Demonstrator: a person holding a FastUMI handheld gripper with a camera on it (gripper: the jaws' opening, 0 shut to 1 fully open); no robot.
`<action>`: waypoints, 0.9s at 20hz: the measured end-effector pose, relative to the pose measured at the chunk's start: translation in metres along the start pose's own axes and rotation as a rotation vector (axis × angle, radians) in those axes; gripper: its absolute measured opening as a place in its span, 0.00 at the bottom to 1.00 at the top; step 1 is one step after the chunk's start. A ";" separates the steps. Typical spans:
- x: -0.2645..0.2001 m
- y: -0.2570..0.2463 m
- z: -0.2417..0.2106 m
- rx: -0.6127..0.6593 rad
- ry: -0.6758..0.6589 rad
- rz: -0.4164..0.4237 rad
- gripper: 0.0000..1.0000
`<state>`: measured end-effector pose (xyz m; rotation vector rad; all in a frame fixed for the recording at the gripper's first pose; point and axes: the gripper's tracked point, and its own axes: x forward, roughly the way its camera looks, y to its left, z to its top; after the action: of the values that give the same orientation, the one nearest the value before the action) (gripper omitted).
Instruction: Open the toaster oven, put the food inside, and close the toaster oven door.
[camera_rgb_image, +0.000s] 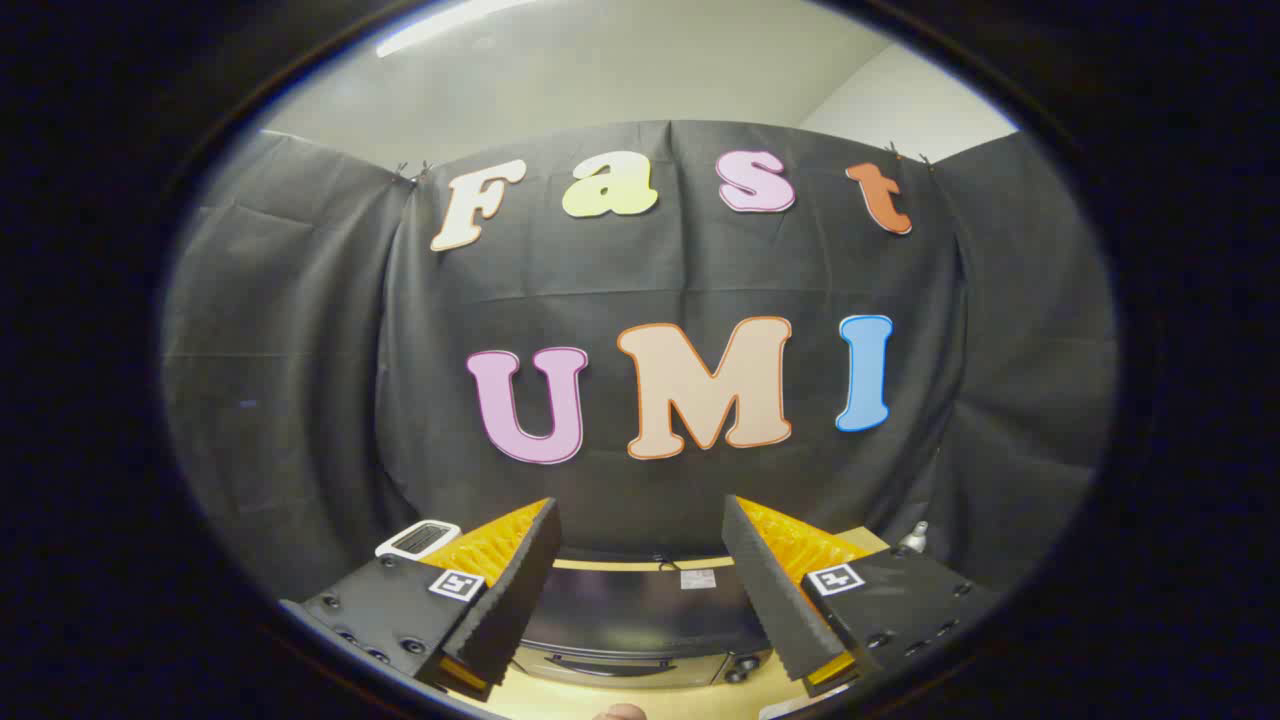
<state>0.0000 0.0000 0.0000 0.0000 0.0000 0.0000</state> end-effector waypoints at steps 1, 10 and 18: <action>0.000 -0.001 -0.002 0.000 0.003 -0.002 1.00; -0.001 0.001 -0.023 0.011 0.035 0.002 1.00; 0.012 0.001 -0.067 0.021 0.081 -0.015 1.00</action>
<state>0.0123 0.0010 -0.0672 0.0215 0.0806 -0.0149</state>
